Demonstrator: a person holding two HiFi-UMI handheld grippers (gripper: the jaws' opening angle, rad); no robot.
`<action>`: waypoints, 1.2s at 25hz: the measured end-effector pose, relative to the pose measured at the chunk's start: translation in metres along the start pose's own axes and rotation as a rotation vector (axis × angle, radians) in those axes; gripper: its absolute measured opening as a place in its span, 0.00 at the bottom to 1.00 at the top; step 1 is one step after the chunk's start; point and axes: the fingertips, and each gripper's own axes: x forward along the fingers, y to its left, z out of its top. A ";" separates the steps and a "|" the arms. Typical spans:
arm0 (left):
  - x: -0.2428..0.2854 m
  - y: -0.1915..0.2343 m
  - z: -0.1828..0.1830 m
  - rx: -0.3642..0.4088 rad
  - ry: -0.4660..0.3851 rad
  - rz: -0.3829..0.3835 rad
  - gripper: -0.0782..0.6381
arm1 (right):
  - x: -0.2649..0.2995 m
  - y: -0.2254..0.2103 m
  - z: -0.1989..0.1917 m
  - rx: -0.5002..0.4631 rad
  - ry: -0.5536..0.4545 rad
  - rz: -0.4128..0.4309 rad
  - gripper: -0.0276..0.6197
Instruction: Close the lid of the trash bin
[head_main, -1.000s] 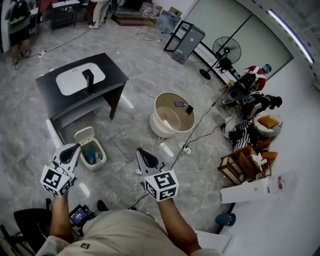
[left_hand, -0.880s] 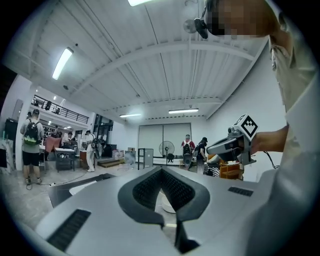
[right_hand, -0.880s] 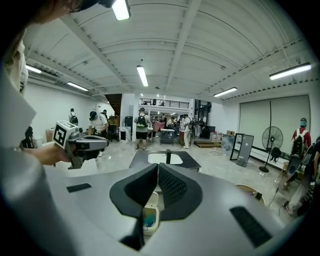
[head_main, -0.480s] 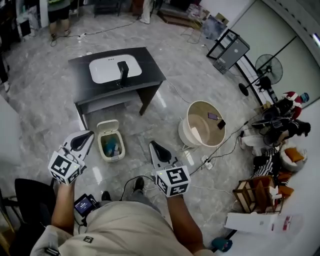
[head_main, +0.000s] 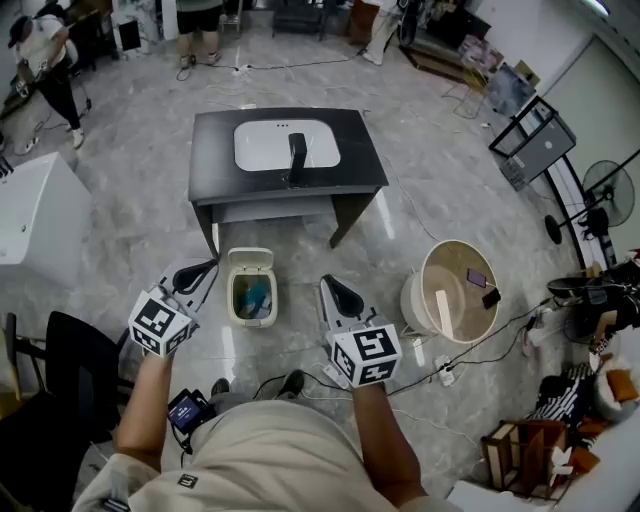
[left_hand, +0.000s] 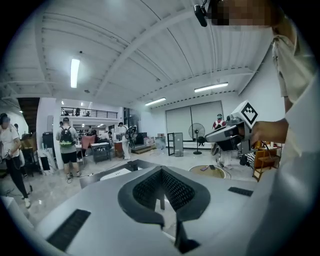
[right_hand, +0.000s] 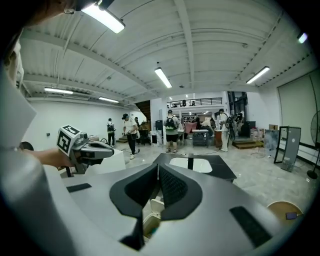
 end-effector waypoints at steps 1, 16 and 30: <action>0.005 0.001 -0.003 -0.002 0.014 0.010 0.13 | 0.003 -0.003 -0.002 0.006 0.002 0.013 0.08; 0.101 0.030 -0.091 -0.020 0.269 0.031 0.13 | 0.025 -0.093 -0.071 0.161 0.068 -0.001 0.08; 0.202 0.083 -0.240 -0.113 0.458 0.036 0.13 | 0.049 -0.162 -0.193 0.253 0.232 -0.095 0.08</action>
